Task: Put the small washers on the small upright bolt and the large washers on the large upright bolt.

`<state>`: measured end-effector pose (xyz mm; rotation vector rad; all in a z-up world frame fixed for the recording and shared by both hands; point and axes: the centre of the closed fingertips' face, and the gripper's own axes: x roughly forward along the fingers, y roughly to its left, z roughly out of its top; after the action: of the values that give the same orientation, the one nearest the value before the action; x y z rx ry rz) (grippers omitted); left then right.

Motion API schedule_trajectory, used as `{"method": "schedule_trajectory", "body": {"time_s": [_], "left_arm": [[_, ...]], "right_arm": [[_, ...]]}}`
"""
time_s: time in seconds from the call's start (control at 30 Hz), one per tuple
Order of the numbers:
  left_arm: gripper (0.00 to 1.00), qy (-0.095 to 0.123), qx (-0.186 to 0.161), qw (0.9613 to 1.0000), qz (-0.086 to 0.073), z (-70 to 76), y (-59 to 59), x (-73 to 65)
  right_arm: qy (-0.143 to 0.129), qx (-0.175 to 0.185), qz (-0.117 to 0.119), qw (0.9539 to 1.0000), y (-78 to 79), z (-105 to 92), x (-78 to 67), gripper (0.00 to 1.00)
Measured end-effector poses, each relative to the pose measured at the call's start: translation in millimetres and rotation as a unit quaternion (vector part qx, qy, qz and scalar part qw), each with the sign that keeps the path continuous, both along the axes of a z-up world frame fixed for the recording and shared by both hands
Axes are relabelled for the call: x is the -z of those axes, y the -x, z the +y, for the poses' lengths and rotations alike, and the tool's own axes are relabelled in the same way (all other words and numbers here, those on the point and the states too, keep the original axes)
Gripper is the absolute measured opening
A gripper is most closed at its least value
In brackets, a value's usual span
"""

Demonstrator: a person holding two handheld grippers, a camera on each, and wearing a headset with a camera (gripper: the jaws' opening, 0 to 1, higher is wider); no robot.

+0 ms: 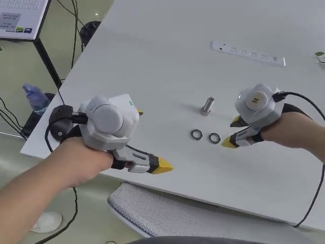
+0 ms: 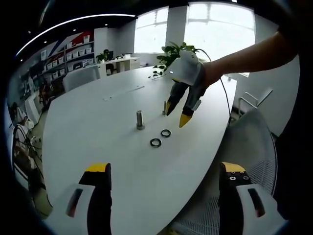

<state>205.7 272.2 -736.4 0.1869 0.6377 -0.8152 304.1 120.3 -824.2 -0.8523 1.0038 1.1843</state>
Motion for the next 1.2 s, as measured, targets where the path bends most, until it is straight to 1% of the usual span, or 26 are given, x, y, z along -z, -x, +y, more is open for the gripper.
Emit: {"method": "schedule_trajectory", "body": {"time_s": [0.03,0.1,0.17,0.2,0.3,0.33,0.4,0.53,0.6,0.63,0.67,0.73,0.83,1.13,1.2], "left_arm": [[0.91,0.001,-0.001,1.0,-0.001,-0.4,-0.1,-0.5],[0.91,0.0,-0.002,1.0,0.002,-0.6,0.2,0.3],[0.91,0.002,-0.005,1.0,0.001,0.2,-1.3,1.1],[0.91,0.0,-0.006,1.0,0.005,0.1,-1.1,2.6],[0.91,0.001,-0.009,1.0,0.003,-0.3,-2.0,2.0],[0.9,0.004,-0.01,0.9999,0.005,-1.4,-1.8,2.0],[0.9,0.003,-0.009,0.9999,0.005,-2.4,-1.6,3.0],[0.89,0.002,-0.009,0.9999,0.01,-3.3,-0.4,6.8],[0.88,0.001,-0.009,0.9999,0.013,-3.3,0.7,7.8],[0.88,0.001,-0.008,0.9999,0.013,-3.2,1.1,8.3],[0.88,0.001,-0.008,0.9999,0.014,-3.0,1.5,8.7],[0.87,0.001,-0.006,0.9999,0.015,-2.7,2.4,8.6],[0.87,0.0,-0.007,0.9998,0.016,-1.6,2.9,7.9],[0.86,-0.001,-0.004,0.9998,0.021,-1.7,7.2,9.1],[0.86,0.015,-0.011,0.9995,0.024,-3.5,7.0,5.9]], "right_arm": [[0.001,0.0,-0.005,1.0,-2.1,1.3,2.6,0.42],[0.003,-0.001,-0.003,1.0,-2.1,2.7,5.9,0.42],[0.002,-0.004,-0.003,1.0,-2.6,6.0,10.6,0.42],[0.005,-0.005,-0.001,1.0,-2.2,6.3,12.7,0.42],[0.009,-0.011,0.001,0.9999,-1.8,8.2,17.8,0.42],[0.01,-0.011,0.002,0.9999,-2.0,8.6,19.1,0.42],[0.009,-0.008,0.004,0.9999,-2.9,10.2,21.8,0.41],[0.008,-0.009,-0.005,0.9999,-6.1,14.0,27.5,0.38],[0.008,-0.005,0.0,1.0,-6.4,14.1,31.9,0.38],[0.01,-0.003,-0.002,0.9999,-7.4,13.1,33.4,0.38],[0.01,-0.003,-0.004,0.9999,-8.2,12.6,34.1,0.38],[0.008,0.002,0.001,1.0,-7.5,12.7,35.2,0.38],[0.015,-0.001,0.001,0.9999,-6.7,10.4,37.5,0.37],[0.019,-0.004,0.005,0.9998,-3.5,12.9,41.2,0.37],[0.017,-0.003,0.007,0.9998,-3.1,14.7,41.7,0.37]]}}
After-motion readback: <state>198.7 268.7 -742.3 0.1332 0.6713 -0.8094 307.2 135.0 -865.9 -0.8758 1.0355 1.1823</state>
